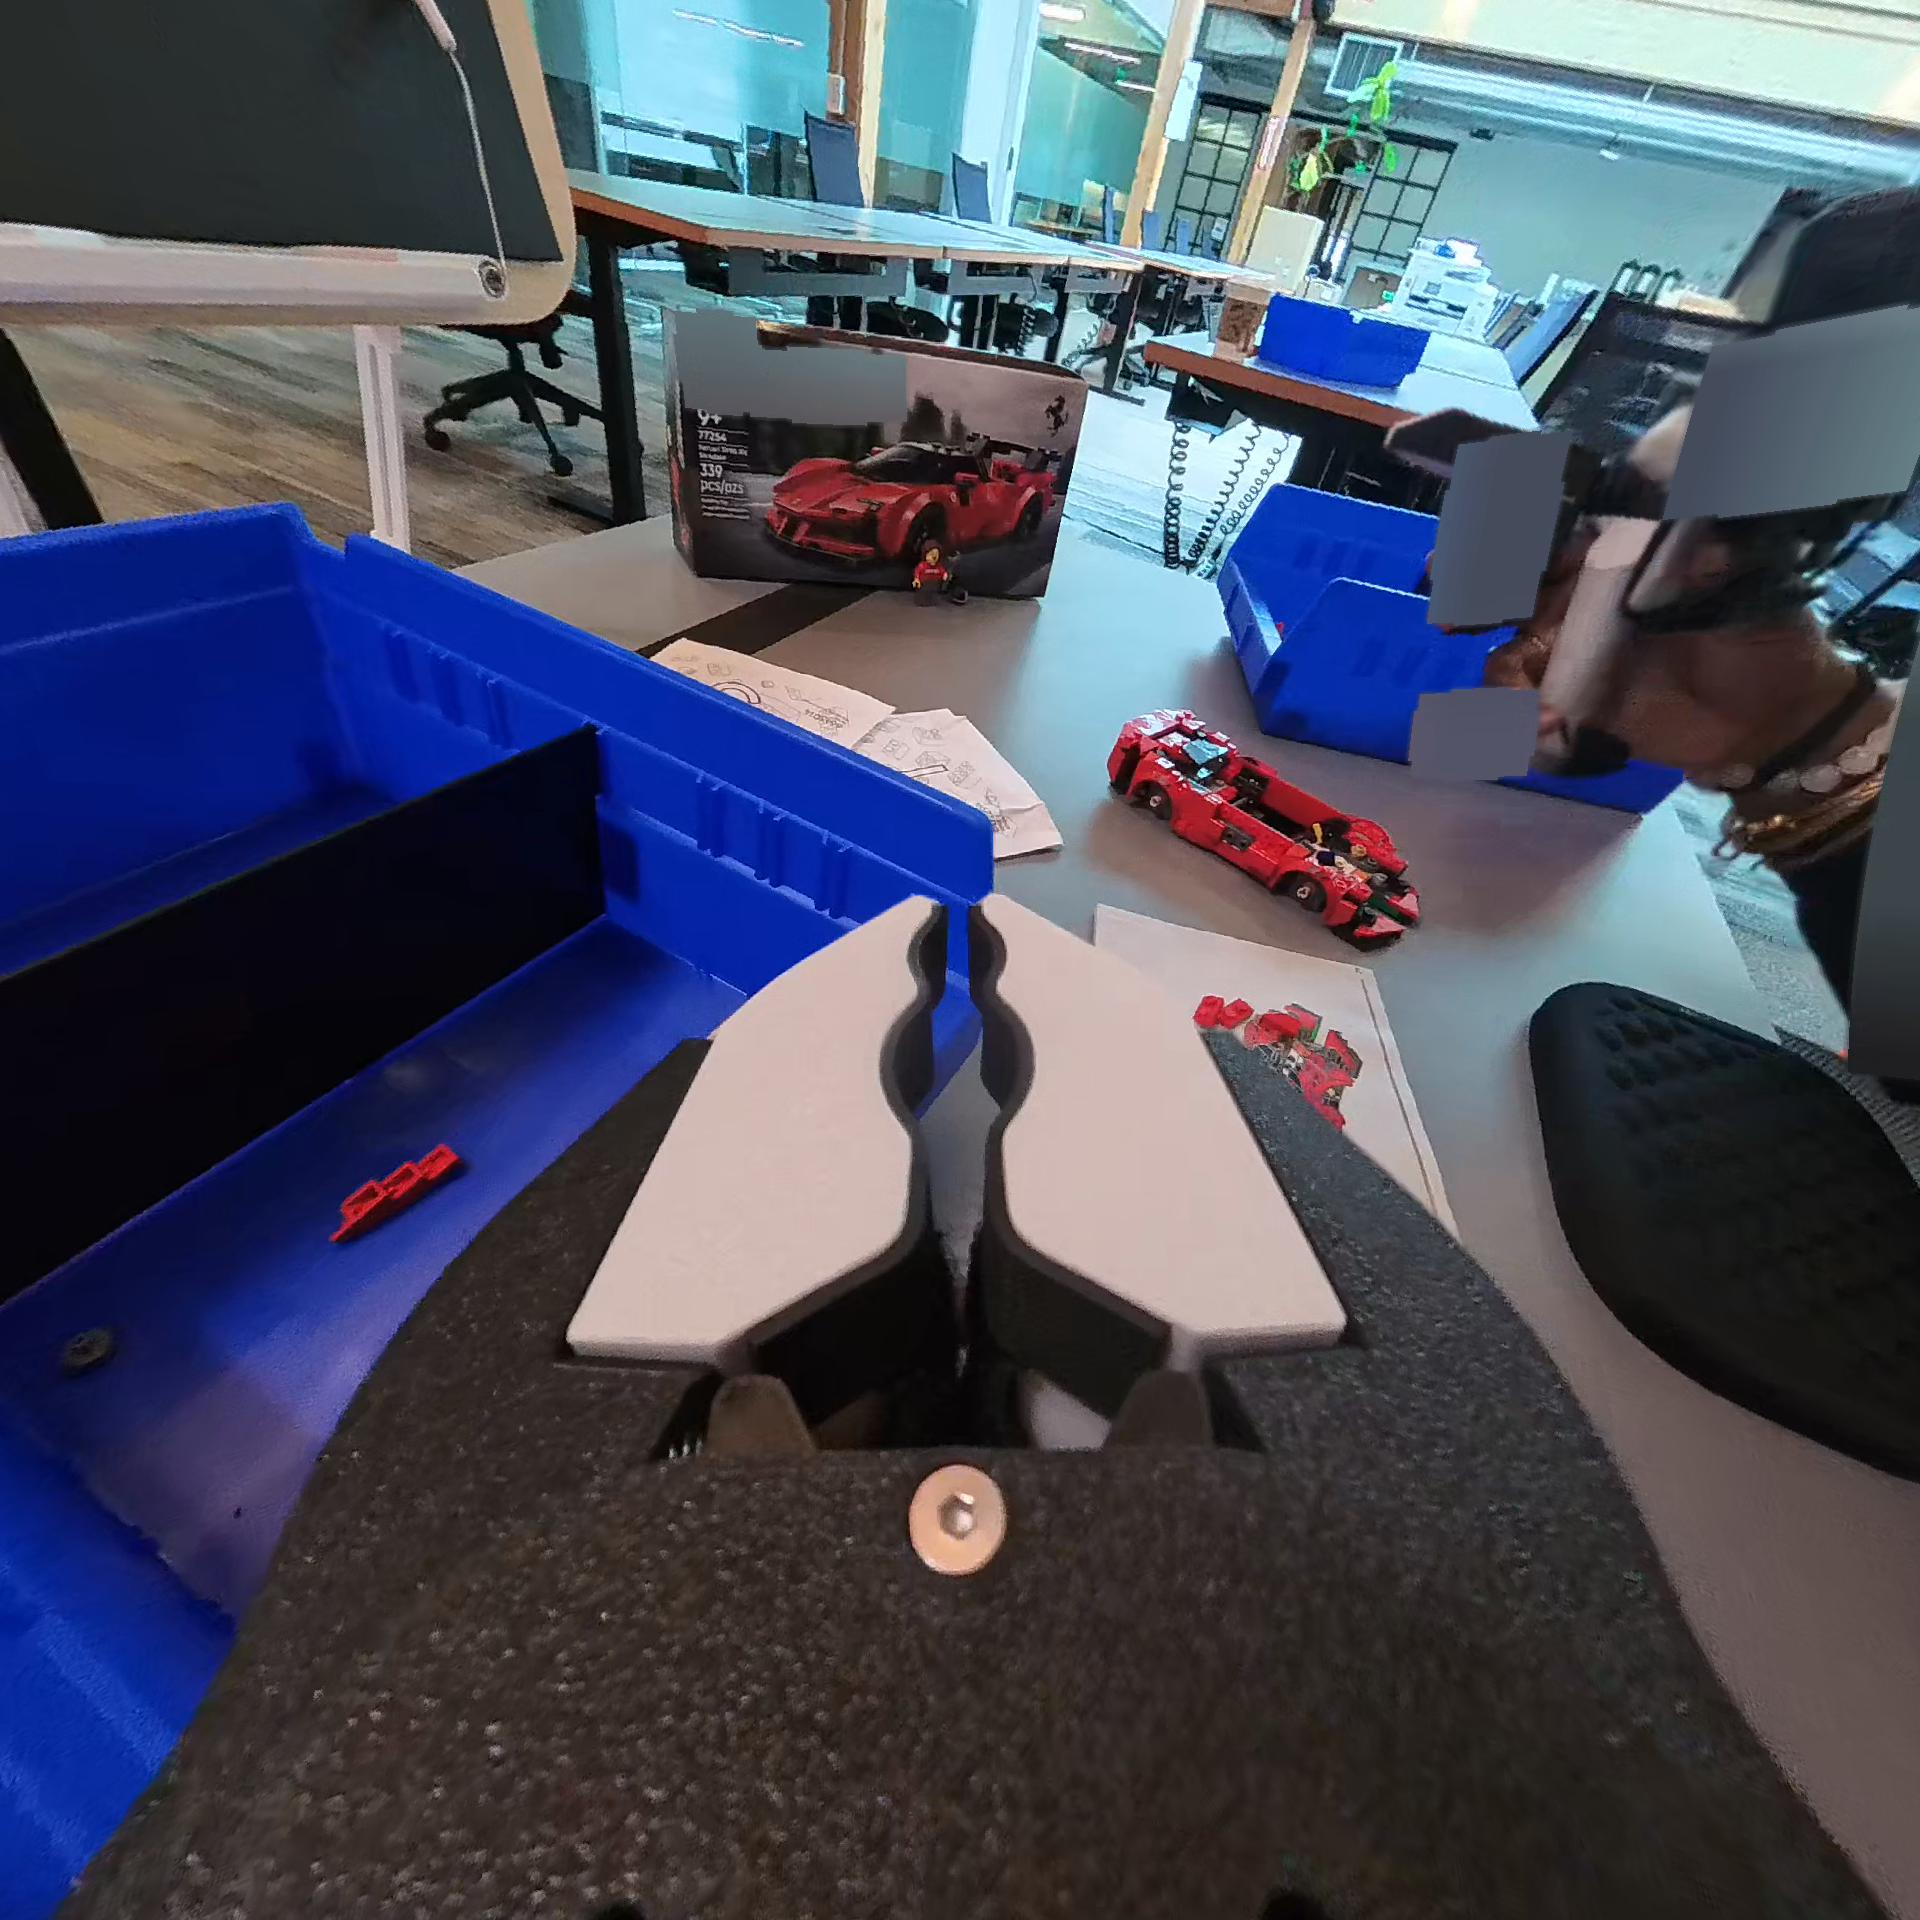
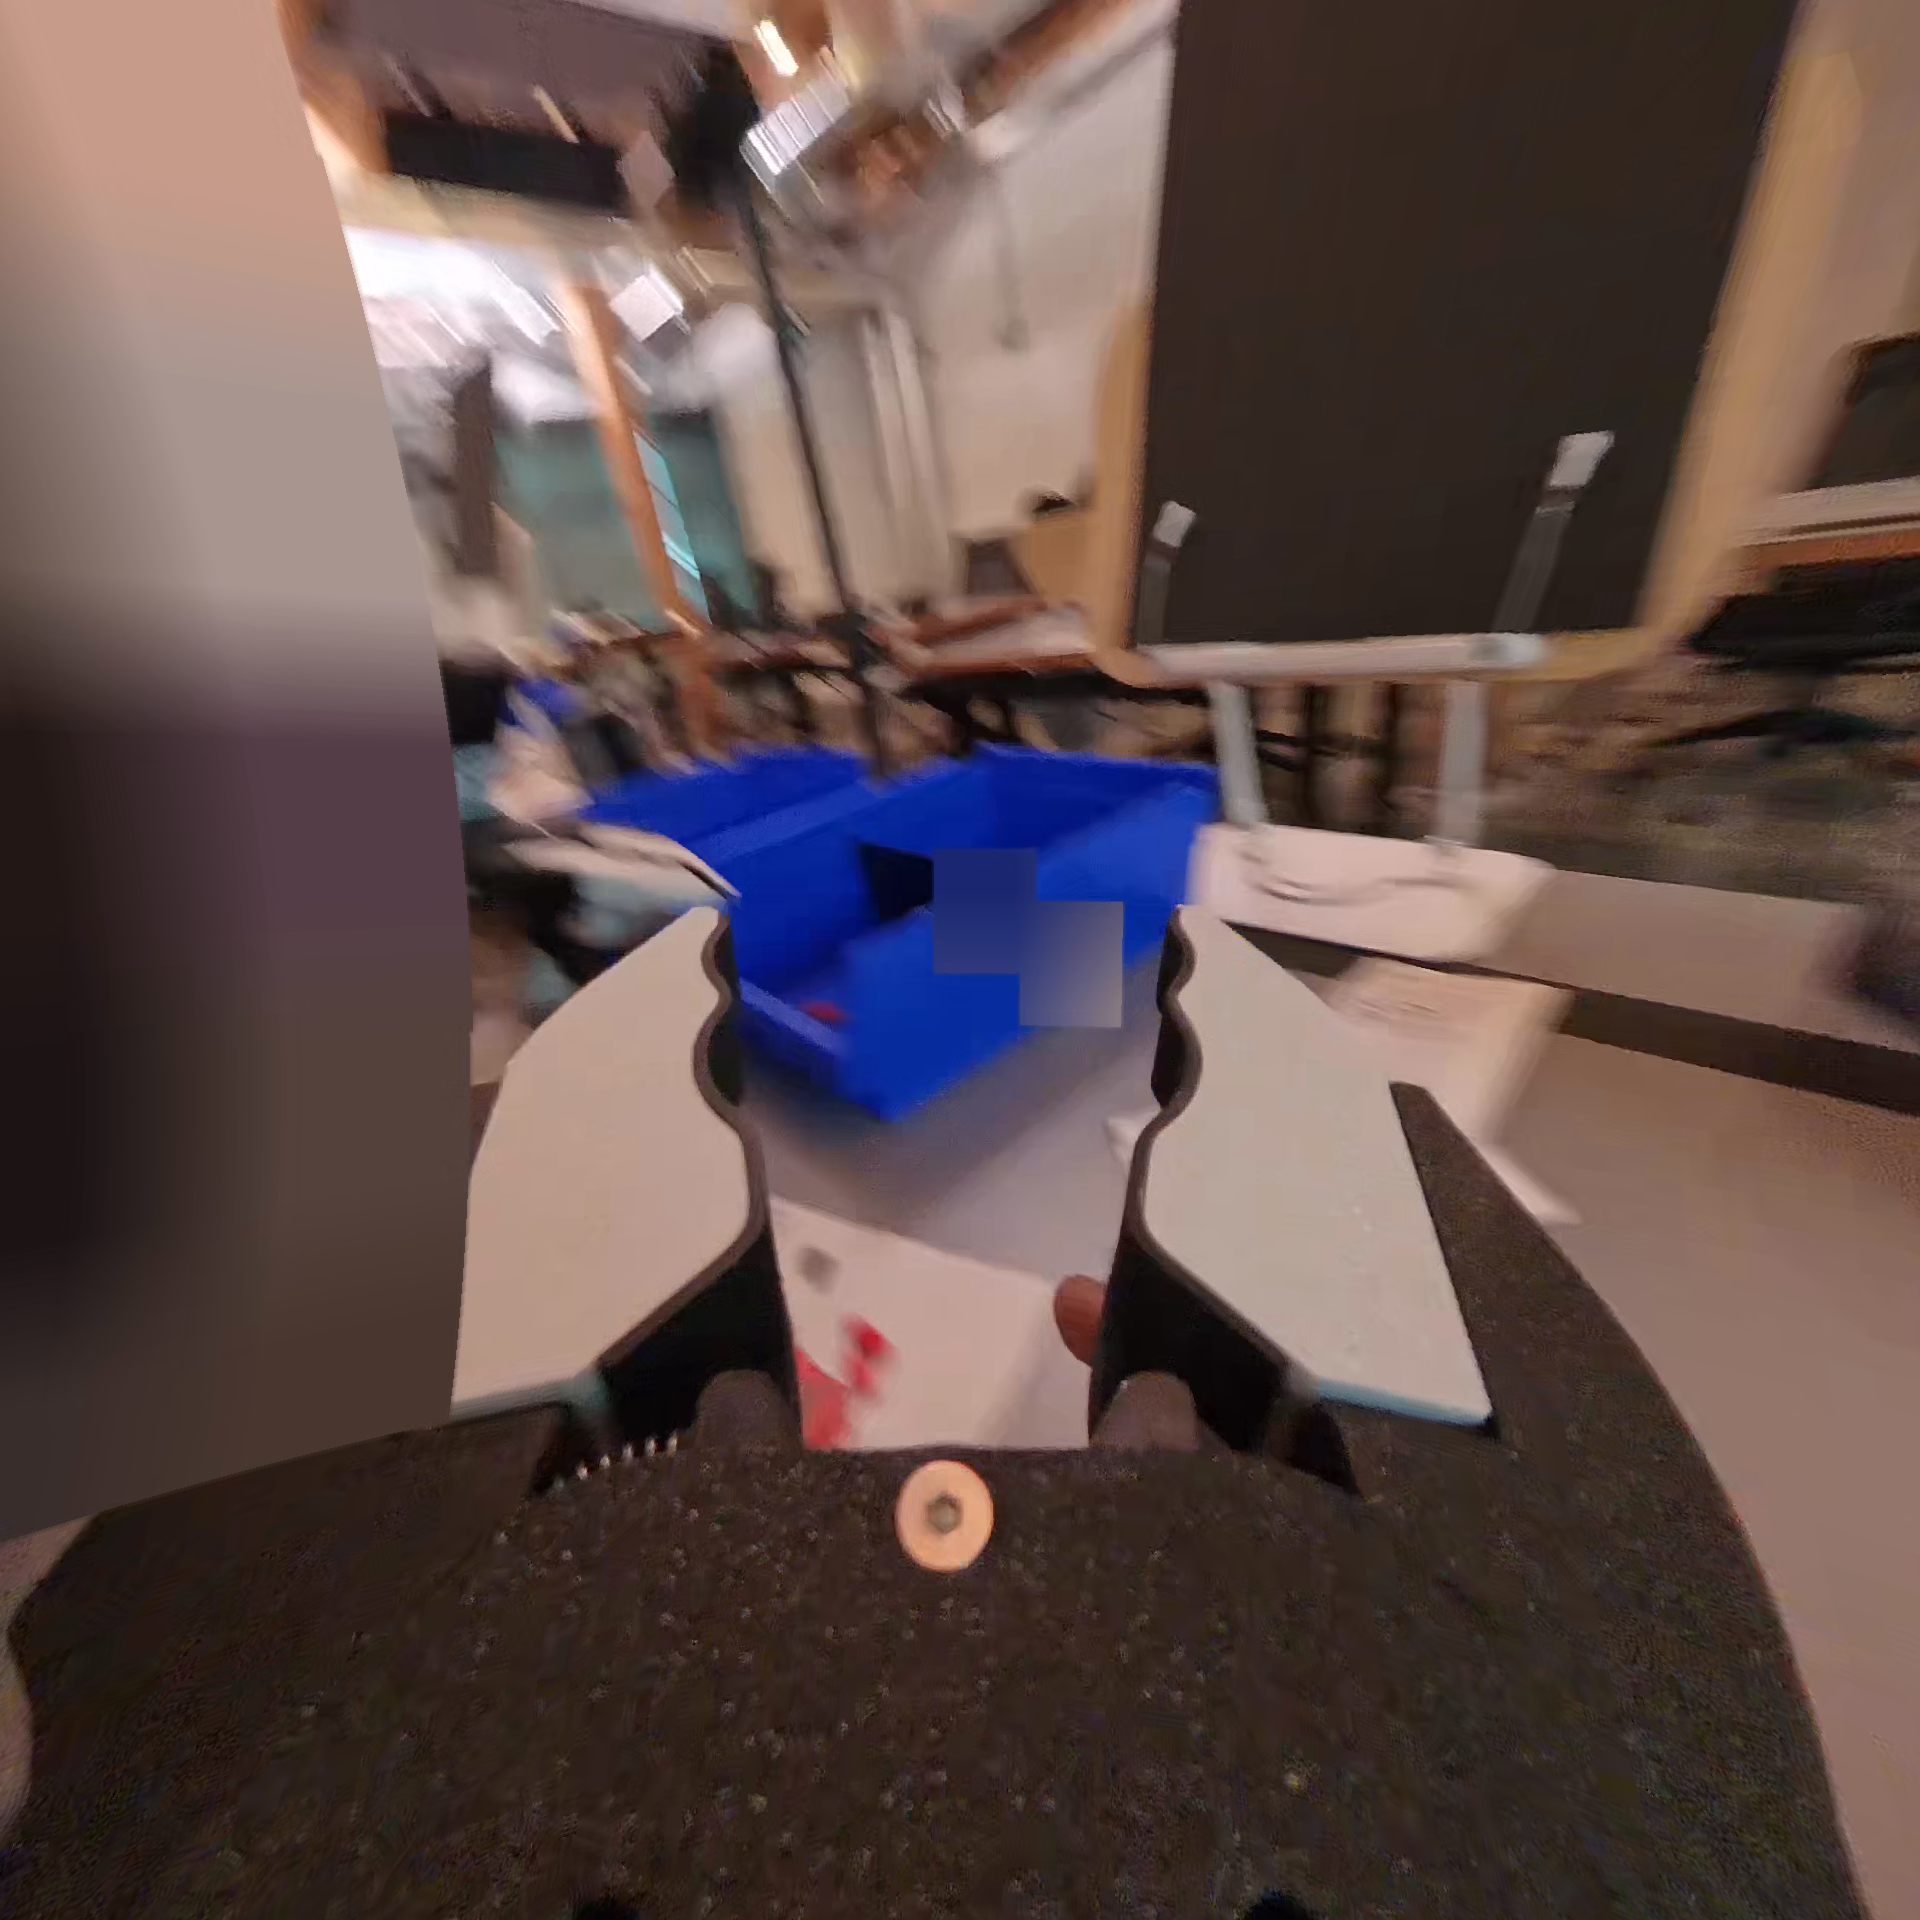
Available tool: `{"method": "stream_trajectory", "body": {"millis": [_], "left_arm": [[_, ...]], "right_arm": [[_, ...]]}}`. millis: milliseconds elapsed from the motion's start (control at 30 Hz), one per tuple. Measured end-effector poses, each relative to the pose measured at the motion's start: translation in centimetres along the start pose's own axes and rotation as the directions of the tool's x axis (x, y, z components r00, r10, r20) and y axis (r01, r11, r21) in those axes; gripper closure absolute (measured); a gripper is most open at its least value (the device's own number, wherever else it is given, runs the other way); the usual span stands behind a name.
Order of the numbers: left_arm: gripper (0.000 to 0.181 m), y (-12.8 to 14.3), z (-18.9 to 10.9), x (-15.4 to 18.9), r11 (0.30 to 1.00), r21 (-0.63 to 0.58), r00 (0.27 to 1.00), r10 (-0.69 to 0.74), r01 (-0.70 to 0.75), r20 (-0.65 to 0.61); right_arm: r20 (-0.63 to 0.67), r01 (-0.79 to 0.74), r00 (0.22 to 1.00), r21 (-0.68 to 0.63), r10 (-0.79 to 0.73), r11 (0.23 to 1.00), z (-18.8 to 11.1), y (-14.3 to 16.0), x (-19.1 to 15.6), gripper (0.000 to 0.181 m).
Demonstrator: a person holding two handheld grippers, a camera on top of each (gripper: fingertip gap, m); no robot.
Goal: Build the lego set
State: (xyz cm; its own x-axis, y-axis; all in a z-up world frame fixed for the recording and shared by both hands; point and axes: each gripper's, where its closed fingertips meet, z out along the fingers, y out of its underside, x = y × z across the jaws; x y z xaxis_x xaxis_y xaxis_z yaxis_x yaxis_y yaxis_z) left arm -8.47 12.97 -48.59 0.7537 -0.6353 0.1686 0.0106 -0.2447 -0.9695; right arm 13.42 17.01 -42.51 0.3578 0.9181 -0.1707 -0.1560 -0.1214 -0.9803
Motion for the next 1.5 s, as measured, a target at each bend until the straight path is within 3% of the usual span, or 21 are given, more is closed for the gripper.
{"method": "stream_trajectory", "body": {"millis": [100, 233, 367, 467, 567, 767, 967, 1500], "left_arm": [[0.178, 0.3, 0.2, 0.6, 1.0, -0.013, 0.999, 0.01, -0.011, -0.03], [0.178, 0.9, 0.4, 1.3, 0.998, -0.041, 0.997, 0.048, -0.05, -0.066], [0.178, 1.2, 0.8, 2.1, 0.996, -0.048, 0.993, 0.069, -0.073, -0.096], [0.178, 1.6, 1.1, 2.3, 0.995, -0.066, 0.992, 0.073, -0.08, -0.104], [0.178, 1.8, 1.4, 2.4, 0.993, -0.08, 0.992, 0.079, -0.087, -0.101], [0.178, 2.3, 1.8, 2.5, 0.991, -0.094, 0.991, 0.084, -0.094, -0.102], [0.178, 2.5, 2.0, 2.4, 0.991, -0.101, 0.991, 0.076, -0.087, -0.111], [0.178, 3.0, 1.9, 2.4, 0.989, -0.11, 0.989, 0.087, -0.101, -0.122]], "right_arm": [[-0.081, 0.245, 0.959, -0.257, -0.273, 0.935, -3.3, 2.4, 2.0, 0.104], [0.128, 0.379, 0.914, -0.604, -0.384, 0.701, -7.3, 7.5, 2.7, 0.116], [0.269, 0.412, 0.908, -0.717, -0.322, 0.563, -9.0, 10.5, 3.3, 0.148], [0.332, 0.425, 0.905, -0.747, -0.267, 0.511, -8.8, 12.0, 3.6, 0.156], [0.393, 0.445, 0.895, -0.745, -0.212, 0.496, -7.8, 13.3, 2.8, 0.168], [0.35, 0.382, 0.923, -0.774, -0.161, 0.505, -6.7, 15.1, 2.3, 0.167], [0.284, 0.311, 0.949, -0.793, -0.133, 0.525, -6.7, 15.2, 2.8, 0.168], [0.3, 0.326, 0.944, -0.791, -0.137, 0.517, -6.3, 15.7, 2.8, 0.174]]}}
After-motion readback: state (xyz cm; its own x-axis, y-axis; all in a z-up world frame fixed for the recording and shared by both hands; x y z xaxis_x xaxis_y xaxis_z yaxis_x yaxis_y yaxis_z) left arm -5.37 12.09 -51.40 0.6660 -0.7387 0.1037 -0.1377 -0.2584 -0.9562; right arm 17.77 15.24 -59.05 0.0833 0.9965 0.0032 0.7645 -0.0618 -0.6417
